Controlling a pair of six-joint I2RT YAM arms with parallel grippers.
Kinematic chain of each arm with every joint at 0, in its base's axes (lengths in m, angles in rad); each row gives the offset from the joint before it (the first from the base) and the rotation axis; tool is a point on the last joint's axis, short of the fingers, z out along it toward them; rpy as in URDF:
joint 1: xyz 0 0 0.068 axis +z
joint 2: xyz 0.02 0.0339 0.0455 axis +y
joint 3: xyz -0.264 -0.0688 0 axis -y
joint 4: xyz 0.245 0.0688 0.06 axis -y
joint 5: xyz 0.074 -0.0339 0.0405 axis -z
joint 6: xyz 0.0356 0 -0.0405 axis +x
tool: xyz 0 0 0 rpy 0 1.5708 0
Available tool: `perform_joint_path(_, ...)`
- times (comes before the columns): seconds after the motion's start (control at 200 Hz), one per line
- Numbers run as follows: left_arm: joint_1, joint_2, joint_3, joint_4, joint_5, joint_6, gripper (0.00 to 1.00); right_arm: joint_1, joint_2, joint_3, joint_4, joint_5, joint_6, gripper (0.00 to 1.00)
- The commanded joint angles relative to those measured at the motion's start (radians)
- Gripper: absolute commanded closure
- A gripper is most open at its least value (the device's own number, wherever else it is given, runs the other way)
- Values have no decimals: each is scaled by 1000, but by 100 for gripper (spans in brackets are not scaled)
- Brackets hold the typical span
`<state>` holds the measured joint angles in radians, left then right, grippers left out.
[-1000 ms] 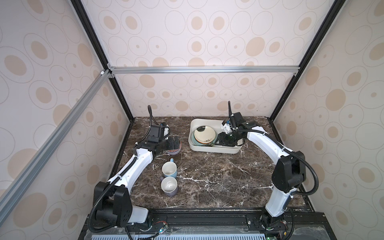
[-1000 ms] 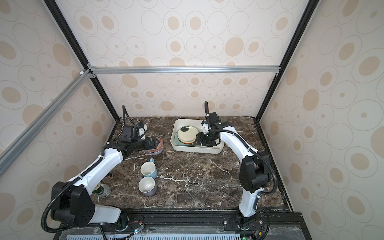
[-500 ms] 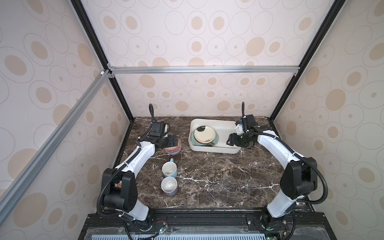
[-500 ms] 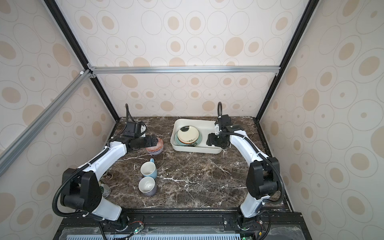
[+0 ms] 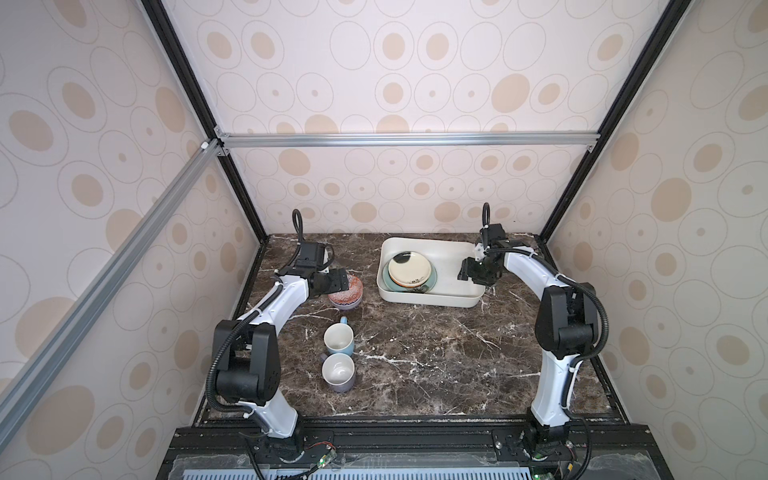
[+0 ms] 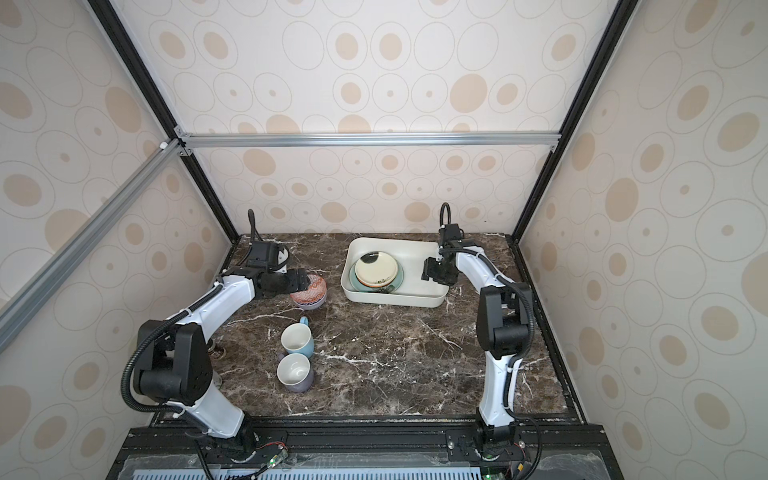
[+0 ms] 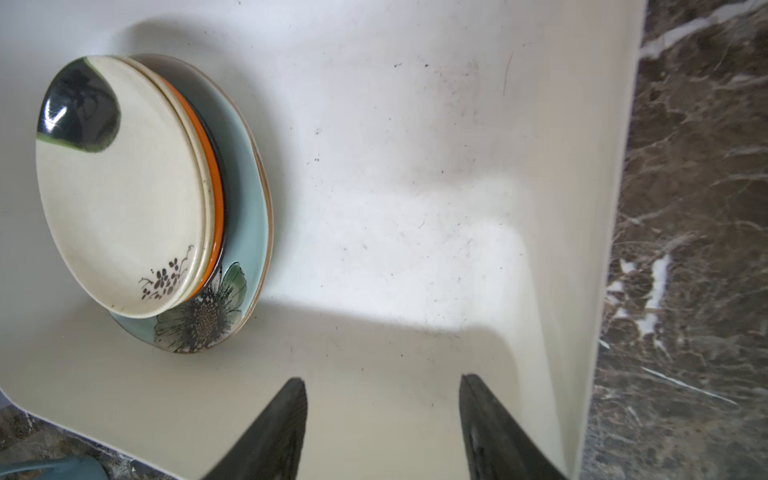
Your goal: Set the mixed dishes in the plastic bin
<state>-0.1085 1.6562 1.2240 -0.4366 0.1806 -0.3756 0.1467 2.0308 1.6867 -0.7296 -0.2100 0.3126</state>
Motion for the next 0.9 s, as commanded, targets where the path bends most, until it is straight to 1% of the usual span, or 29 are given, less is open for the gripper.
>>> perform_joint_path(0.0,16,6,40,-17,17,27,10,3,-5,27,-25,25,-2,38)
perform_joint_path(0.15,32,16,43,-5,34,29,10,2,-51,17,-31,28,-38,38)
perform_joint_path(0.255,41,26,41,3,46,29,10,2,-81,8,-35,132,-60,37)
perform_joint_path(0.34,44,31,39,8,61,29,11,-3,-63,25,-55,195,-72,36)
perform_joint_path(0.46,46,28,33,11,69,30,11,-12,-11,75,-105,196,-69,36)
perform_joint_path(0.72,58,36,35,10,74,38,11,-16,30,116,-116,230,-76,36)
perform_joint_path(0.895,58,32,29,16,82,36,11,-26,72,141,-126,219,-84,37)
